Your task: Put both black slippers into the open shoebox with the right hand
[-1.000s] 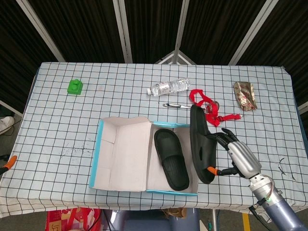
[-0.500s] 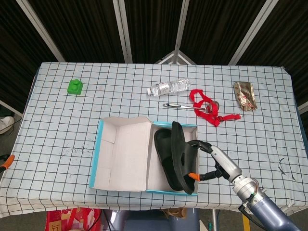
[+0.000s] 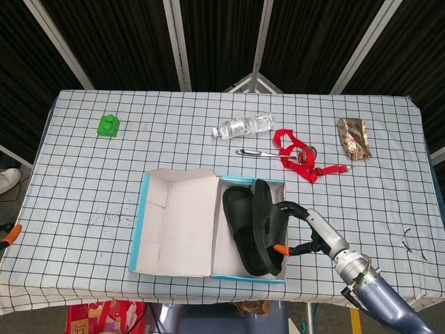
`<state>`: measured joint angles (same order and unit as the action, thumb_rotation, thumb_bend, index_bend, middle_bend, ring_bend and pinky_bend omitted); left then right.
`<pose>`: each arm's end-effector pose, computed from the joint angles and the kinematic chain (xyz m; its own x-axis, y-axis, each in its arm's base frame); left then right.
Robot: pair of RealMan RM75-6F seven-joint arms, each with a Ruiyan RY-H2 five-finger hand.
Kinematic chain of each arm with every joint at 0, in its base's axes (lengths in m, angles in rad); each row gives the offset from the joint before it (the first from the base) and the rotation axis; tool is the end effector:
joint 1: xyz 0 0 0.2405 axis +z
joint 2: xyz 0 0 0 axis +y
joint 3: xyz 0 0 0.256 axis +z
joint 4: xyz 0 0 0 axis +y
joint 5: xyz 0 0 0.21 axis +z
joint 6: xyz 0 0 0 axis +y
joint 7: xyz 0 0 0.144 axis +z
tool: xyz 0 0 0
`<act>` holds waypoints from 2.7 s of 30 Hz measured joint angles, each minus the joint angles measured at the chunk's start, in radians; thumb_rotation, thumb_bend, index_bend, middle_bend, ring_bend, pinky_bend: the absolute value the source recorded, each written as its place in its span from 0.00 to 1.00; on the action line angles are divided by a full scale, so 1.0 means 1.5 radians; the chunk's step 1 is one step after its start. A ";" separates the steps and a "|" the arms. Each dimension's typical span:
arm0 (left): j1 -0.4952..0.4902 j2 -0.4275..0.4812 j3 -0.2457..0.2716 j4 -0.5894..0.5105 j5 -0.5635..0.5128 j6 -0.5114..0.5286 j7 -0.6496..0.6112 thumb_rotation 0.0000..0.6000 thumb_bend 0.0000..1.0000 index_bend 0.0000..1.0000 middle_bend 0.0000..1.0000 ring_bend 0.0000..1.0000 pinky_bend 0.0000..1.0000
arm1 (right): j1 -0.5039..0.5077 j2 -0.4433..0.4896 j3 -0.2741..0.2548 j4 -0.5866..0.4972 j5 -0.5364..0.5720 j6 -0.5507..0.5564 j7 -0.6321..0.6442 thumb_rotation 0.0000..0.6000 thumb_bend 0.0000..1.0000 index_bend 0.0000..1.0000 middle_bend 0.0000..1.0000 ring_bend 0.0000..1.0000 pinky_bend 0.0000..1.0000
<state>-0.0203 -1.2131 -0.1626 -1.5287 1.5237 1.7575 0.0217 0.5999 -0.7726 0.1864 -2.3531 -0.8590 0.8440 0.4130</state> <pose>-0.3049 0.1753 0.1876 0.3884 -0.3486 0.8530 0.9157 0.0421 -0.3997 -0.1248 -0.2422 0.1331 -0.4369 -0.5374 0.7213 -0.8976 0.2088 -0.3882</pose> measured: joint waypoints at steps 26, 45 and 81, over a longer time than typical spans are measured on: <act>-0.002 0.001 -0.001 0.002 -0.005 -0.005 -0.003 1.00 0.07 0.14 0.00 0.00 0.10 | 0.056 -0.183 -0.023 0.037 0.178 0.126 -0.190 1.00 0.43 0.62 0.41 0.24 0.09; -0.001 0.002 0.000 0.000 -0.004 -0.004 -0.001 1.00 0.07 0.14 0.00 0.00 0.10 | 0.018 -0.263 -0.055 0.096 0.100 0.141 -0.224 1.00 0.43 0.63 0.41 0.26 0.09; 0.002 0.005 -0.001 -0.003 -0.002 0.001 -0.002 1.00 0.07 0.14 0.00 0.00 0.10 | -0.110 -0.440 -0.177 0.286 -0.202 0.219 -0.361 1.00 0.43 0.64 0.41 0.26 0.09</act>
<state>-0.0179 -1.2053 -0.1640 -1.5325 1.5200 1.7587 0.0192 0.4348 -1.4326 -0.0785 -1.9237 -1.1618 1.1718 -0.1286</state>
